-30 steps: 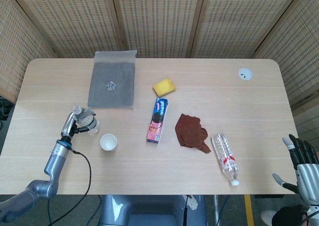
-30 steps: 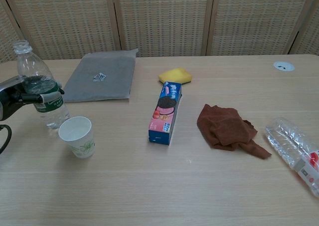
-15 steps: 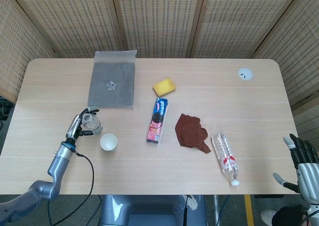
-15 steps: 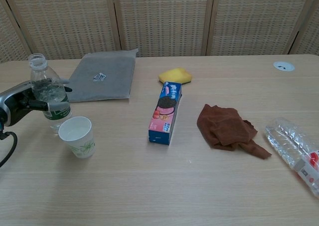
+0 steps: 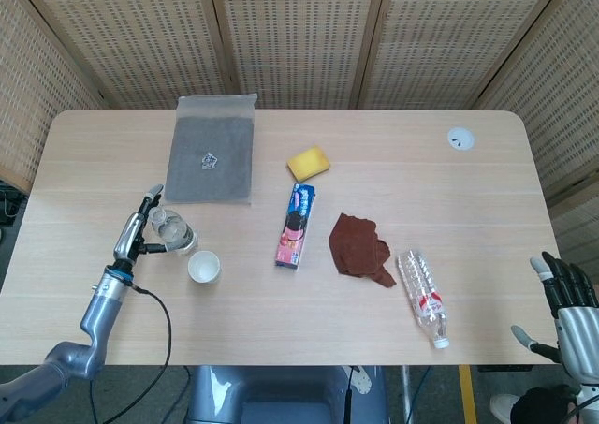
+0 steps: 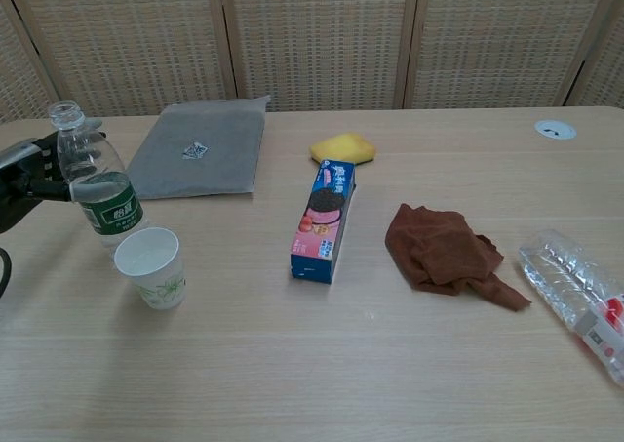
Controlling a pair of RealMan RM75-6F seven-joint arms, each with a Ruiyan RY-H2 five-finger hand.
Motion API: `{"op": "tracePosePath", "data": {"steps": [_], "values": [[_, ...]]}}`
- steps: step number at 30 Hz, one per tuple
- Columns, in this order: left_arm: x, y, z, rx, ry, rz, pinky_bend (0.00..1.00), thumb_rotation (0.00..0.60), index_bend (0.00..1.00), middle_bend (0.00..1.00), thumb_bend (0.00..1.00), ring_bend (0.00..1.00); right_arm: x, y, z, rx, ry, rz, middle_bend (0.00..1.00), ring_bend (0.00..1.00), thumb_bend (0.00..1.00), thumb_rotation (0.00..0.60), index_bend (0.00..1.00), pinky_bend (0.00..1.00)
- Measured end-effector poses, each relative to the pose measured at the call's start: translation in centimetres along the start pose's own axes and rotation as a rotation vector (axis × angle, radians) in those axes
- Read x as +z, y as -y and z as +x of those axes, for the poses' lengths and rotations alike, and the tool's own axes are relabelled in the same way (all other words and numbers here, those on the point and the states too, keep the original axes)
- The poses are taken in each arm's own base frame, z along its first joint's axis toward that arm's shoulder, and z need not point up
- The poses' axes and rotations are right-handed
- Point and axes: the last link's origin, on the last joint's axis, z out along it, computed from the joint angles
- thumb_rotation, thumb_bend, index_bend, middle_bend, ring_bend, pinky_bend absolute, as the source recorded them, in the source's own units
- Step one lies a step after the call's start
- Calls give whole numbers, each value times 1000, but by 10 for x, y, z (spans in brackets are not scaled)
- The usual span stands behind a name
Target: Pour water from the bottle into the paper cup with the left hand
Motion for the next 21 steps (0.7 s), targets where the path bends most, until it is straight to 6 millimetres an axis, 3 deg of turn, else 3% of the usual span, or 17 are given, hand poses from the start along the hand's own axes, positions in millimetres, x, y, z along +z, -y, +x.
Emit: {"op": "tracePosePath", "data": {"steps": [6,14,21], "values": [[-20,-17,40,89,21,-36,0,600,0,0,0,0,-4,3,3,3,-10,20,0,0,0,600,0,0],[-68,-50,114,361,-46,-81,0,600,0,0,0,0,-11,7,8,11,-35,39,0,0,0,600,0,0],[-115,-70,128,577,-210,-74,0,600,0,0,0,0,-12,6,9,2,-37,40,0,0,0,600,0,0]]}}
